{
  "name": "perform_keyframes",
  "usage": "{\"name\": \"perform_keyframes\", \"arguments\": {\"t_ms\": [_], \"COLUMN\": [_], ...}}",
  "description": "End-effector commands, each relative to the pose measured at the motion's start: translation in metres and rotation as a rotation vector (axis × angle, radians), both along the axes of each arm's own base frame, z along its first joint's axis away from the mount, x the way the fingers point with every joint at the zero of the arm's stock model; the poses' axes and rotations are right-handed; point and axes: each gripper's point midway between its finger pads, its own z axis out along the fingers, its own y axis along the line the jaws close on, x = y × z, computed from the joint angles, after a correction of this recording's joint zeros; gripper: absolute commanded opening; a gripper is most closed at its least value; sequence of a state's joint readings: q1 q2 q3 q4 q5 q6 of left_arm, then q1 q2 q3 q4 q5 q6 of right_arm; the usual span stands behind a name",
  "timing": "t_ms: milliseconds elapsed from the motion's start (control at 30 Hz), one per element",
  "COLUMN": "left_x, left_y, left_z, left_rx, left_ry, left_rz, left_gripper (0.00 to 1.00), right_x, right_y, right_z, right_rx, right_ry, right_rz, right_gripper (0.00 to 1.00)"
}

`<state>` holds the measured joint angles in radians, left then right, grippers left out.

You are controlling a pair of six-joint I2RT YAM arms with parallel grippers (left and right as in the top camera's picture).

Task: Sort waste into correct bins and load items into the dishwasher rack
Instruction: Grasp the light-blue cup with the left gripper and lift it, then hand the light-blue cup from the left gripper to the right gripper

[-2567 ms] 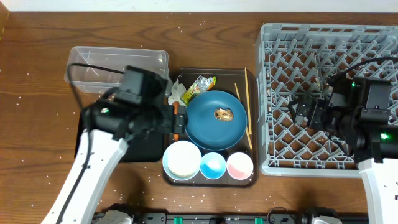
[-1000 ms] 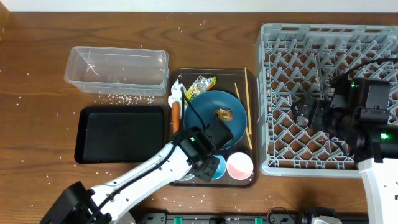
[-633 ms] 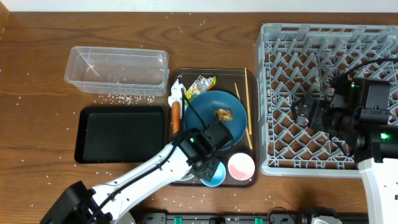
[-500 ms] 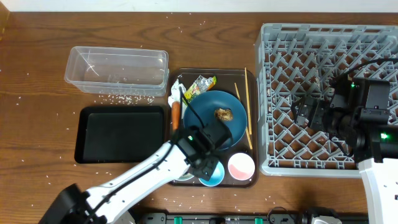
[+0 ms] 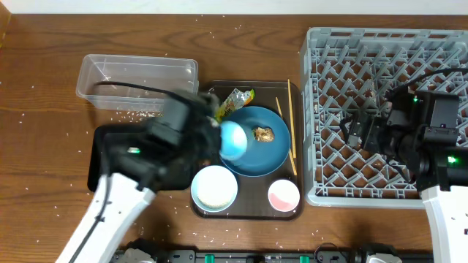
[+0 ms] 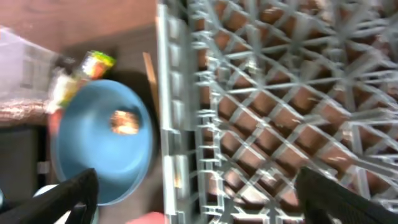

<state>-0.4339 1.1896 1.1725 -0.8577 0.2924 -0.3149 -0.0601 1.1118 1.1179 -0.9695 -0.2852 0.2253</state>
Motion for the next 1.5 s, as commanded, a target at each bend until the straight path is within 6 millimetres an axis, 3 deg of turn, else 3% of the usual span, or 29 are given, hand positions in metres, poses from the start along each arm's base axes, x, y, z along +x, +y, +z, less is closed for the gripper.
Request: {"name": "perform_keyframes", "arguments": {"t_ms": [0, 100, 267, 367, 433, 633, 733, 933, 1067, 1333, 1367, 1400, 1467], "left_x": [0.003, 0.007, -0.005, -0.011, -0.013, -0.029, -0.031, -0.031, -0.030, -0.028, -0.026, -0.024, -0.018], "left_y": [-0.011, -0.014, -0.043, -0.053, -0.057, -0.060, -0.060, -0.060, -0.060, -0.060, -0.060, -0.060, -0.060], "left_z": [0.029, 0.040, 0.075, 0.092, 0.101, 0.123, 0.126, 0.126, 0.127, 0.126, 0.125, 0.123, 0.119], "left_rx": [-0.247, -0.373, -0.638, -0.741, -0.790, -0.896, -0.907, -0.907, -0.905, -0.896, -0.888, -0.878, -0.849], "left_ry": [0.032, 0.054, 0.079, 0.061, 0.052, 0.035, 0.034, 0.032, 0.016, 0.010, 0.007, 0.002, -0.010], "left_rz": [-0.054, -0.086, -0.301, -0.423, -0.482, -0.624, -0.638, -0.640, -0.647, -0.639, -0.630, -0.620, -0.587], "left_gripper": [0.06, 0.06, 0.06, 0.06, 0.06, 0.06, 0.06, 0.06, 0.06, 0.06, 0.08, 0.17, 0.50], "right_x": [0.003, 0.004, -0.014, -0.024, -0.032, -0.042, -0.047, -0.060, -0.066, -0.071, -0.071, -0.071, -0.070], "right_y": [0.024, 0.036, 0.092, 0.114, 0.131, 0.160, 0.175, 0.191, 0.195, 0.200, 0.200, 0.200, 0.200], "right_z": [0.018, 0.026, 0.068, 0.088, 0.102, 0.120, 0.133, 0.142, 0.143, 0.144, 0.144, 0.144, 0.143], "right_rx": [0.126, 0.179, 0.388, 0.477, 0.526, 0.536, 0.549, 0.574, 0.588, 0.601, 0.600, 0.600, 0.596], "right_ry": [-0.049, -0.078, -0.249, -0.310, -0.358, -0.445, -0.503, -0.536, -0.532, -0.525, -0.525, -0.525, -0.526], "right_rz": [0.086, 0.148, 0.525, 0.648, 0.750, 0.888, 0.956, 1.045, 1.071, 1.089, 1.088, 1.088, 1.085], "right_gripper": [0.92, 0.93, 0.87, 0.93, 0.94, 0.99, 0.99, 0.91, 0.92, 0.61, 0.59, 0.56, 0.56]}}
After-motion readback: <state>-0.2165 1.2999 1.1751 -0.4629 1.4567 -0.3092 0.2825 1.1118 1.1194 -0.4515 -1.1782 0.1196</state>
